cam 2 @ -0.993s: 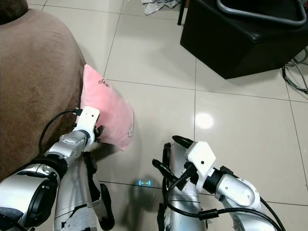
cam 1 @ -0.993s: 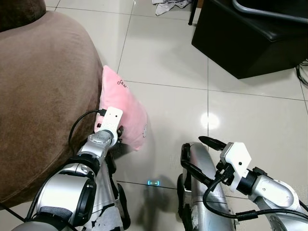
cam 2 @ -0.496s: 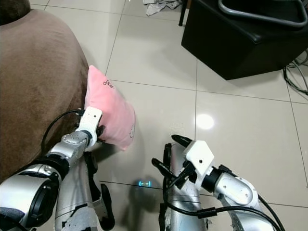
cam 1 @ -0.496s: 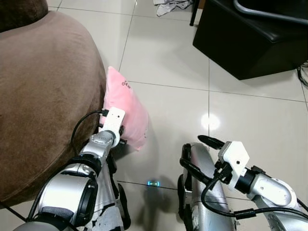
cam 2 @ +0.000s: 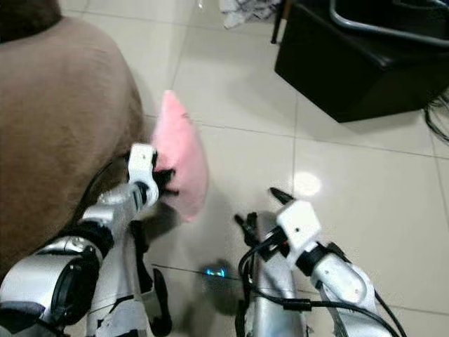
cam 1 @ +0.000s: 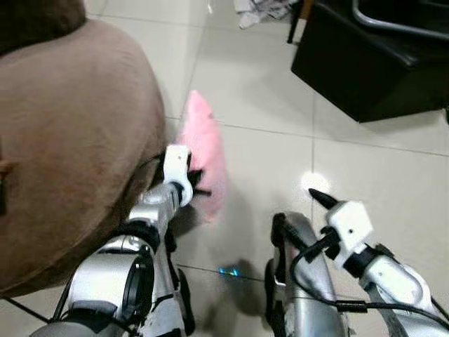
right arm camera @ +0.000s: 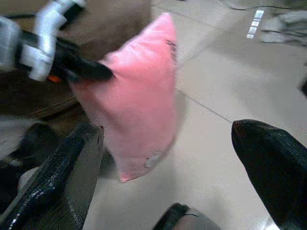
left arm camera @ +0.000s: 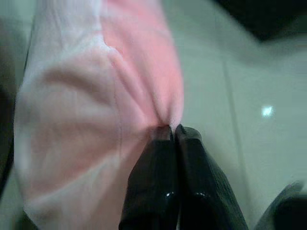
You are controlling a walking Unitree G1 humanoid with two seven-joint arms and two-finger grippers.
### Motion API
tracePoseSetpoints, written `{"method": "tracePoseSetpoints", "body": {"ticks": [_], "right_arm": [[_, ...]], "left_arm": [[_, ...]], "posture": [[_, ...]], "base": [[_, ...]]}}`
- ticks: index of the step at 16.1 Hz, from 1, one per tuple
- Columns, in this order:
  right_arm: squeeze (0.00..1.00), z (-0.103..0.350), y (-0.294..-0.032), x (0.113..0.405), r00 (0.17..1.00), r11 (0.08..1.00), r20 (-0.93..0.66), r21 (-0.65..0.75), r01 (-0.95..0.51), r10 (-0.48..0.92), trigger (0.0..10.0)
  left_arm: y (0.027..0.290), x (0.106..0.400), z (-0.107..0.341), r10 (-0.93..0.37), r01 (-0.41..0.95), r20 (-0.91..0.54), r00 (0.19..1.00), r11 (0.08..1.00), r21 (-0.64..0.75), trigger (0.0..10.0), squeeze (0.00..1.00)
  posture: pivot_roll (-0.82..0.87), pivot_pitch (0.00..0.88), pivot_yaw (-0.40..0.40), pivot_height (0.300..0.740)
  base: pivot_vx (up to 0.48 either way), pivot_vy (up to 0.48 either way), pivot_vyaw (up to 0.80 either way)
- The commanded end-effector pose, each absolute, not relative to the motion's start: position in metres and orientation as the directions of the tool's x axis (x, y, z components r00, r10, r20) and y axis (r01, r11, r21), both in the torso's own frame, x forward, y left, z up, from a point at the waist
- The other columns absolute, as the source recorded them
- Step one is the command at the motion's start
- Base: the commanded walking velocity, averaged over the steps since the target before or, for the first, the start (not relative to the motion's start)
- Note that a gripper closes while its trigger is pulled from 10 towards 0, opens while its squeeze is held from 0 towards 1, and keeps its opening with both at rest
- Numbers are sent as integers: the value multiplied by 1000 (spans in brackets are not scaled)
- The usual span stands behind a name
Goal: Move the pillow to the sofa from floor
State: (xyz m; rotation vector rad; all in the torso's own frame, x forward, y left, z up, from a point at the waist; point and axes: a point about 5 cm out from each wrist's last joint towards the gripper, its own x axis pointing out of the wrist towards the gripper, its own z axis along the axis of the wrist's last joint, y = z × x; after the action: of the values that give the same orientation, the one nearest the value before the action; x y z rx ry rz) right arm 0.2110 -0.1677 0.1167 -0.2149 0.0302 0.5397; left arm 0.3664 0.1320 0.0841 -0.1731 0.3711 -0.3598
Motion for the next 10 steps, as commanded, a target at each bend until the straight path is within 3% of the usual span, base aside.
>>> {"method": "tracePoseSetpoints", "body": {"ticks": [1,3,5,8,10], "right_arm": [[0,120,-174,207,901,879,-69,-198,-434,429,10000],[0,124,-176,206,925,906,-35,-187,-379,379,10000],[0,129,-184,205,963,954,12,-138,-266,270,10000],[0,137,-187,203,983,982,55,-80,-171,176,10000],[0,143,-182,208,989,992,85,-62,-112,117,10000]], "left_arm": [[130,372,97,-408,328,-240,881,892,-312,0,0],[124,377,112,-444,358,-153,883,847,-393,0,0],[110,383,139,-501,440,19,865,742,-506,0,0],[104,382,163,-527,524,153,836,682,-510,0,0],[107,373,181,-549,591,229,804,695,-410,0,0]], "posture": [[-127,196,41,515],[-128,168,43,515],[-130,137,37,515],[-137,105,45,535],[-134,65,50,555]], "base": [[0,0,0],[0,0,0],[0,0,0],[0,0,0],[0,0,0]]}}
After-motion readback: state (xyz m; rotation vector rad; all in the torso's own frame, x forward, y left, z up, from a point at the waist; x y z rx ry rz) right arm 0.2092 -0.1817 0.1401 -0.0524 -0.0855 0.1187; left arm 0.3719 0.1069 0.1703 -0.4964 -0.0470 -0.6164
